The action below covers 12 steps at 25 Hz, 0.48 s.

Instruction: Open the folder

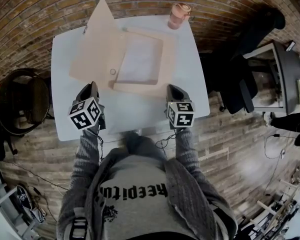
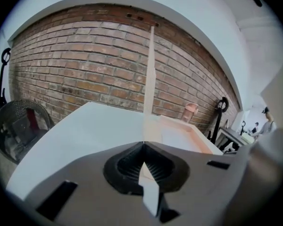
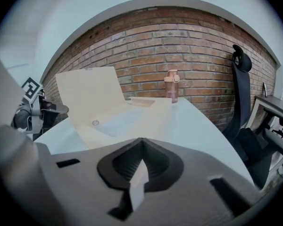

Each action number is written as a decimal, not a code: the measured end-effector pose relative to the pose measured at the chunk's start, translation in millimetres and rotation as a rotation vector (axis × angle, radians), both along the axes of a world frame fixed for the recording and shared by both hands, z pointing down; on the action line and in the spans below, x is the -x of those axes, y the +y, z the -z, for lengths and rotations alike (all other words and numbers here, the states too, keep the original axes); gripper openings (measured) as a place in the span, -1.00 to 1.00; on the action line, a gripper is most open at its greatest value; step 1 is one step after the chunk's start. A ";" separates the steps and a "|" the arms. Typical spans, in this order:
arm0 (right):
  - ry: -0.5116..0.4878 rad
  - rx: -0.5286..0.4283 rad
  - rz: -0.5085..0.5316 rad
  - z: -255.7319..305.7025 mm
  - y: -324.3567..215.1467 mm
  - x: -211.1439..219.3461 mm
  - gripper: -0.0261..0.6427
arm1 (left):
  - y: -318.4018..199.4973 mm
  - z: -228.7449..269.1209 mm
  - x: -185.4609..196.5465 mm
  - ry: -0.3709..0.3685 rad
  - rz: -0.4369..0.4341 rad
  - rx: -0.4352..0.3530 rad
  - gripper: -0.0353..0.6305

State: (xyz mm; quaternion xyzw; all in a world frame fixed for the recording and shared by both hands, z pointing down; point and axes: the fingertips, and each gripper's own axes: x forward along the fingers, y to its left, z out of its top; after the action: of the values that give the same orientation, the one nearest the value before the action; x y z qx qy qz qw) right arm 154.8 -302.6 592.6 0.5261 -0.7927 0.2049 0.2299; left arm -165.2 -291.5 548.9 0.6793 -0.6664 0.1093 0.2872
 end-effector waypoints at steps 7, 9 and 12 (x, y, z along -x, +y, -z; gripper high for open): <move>0.001 -0.005 -0.001 0.6 0.6 -0.4 -0.91 | 2.3 -27.8 19.6 -0.036 0.065 0.087 -0.86; 0.002 -0.006 -0.003 0.3 0.8 -0.6 -0.91 | 2.9 -32.9 21.5 -0.068 0.059 0.104 -0.87; 0.001 -0.007 -0.004 -0.2 0.3 -0.4 -0.91 | 2.7 -37.5 27.6 -0.111 0.064 0.130 -0.86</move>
State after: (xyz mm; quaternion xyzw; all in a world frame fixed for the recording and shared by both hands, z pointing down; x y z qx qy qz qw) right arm 155.1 -302.3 592.8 0.5288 -0.7921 0.2021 0.2281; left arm -192.8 -288.8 586.4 0.6303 -0.6943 0.1808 0.2966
